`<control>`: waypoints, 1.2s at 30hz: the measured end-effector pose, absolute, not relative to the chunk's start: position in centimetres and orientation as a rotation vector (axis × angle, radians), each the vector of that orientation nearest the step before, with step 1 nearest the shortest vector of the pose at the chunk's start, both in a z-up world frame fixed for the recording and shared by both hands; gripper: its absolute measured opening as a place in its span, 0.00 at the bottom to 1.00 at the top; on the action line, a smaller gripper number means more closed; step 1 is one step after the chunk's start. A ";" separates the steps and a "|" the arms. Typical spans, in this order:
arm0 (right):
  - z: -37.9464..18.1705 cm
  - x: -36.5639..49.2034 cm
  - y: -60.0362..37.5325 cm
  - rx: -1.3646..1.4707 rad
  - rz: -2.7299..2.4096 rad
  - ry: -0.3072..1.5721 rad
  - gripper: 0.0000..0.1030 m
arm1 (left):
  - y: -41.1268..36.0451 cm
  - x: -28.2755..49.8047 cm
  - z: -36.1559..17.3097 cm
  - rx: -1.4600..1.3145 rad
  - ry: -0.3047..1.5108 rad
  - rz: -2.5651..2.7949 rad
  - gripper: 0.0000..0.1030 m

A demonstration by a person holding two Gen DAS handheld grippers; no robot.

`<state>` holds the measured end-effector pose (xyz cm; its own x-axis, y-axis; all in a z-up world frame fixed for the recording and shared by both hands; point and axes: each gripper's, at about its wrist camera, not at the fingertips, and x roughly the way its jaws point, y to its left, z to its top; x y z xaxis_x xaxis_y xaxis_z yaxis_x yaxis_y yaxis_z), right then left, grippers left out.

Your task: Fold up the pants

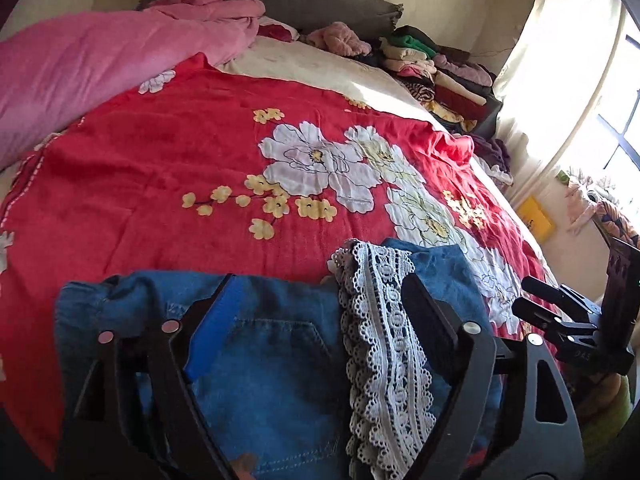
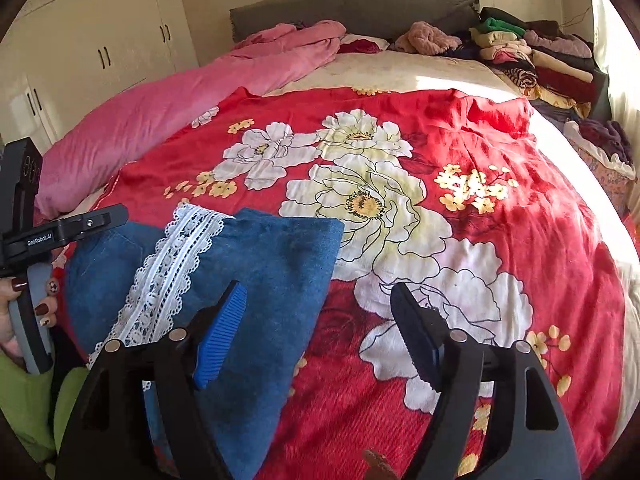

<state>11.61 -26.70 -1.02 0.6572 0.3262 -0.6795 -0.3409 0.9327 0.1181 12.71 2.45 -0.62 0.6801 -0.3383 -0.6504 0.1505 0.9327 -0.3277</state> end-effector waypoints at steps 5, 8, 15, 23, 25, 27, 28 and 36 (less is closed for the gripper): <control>0.2 9.3 -26.9 -0.058 0.391 0.724 0.81 | 2.4 9.5 0.3 -0.223 0.769 -0.283 0.81; 0.4 8.0 -26.9 -0.056 0.425 0.716 0.81 | 1.8 7.6 -0.1 -0.200 0.786 -0.289 0.80; -1.6 5.8 -25.1 -0.119 0.529 0.783 0.61 | 0.0 4.9 -2.6 -0.187 0.897 -0.343 0.49; -2.5 5.2 -25.9 -0.111 0.520 0.798 0.61 | -2.0 5.5 -6.1 -0.194 1.003 -0.316 0.46; -2.6 5.2 -25.9 -0.108 0.523 0.805 0.61 | -2.5 5.4 -6.6 -0.218 1.036 -0.364 0.14; -2.4 5.0 -25.6 -0.102 0.542 0.803 0.57 | -3.1 4.6 -6.4 -0.160 1.031 -0.375 0.14; -2.3 4.7 -25.3 -0.102 0.562 0.797 0.57 | -3.3 4.2 -6.1 -0.143 1.024 -0.382 0.14; -4.0 4.6 -21.3 -0.170 0.658 0.844 0.48 | -3.1 3.2 -5.9 -0.064 1.004 -0.355 0.20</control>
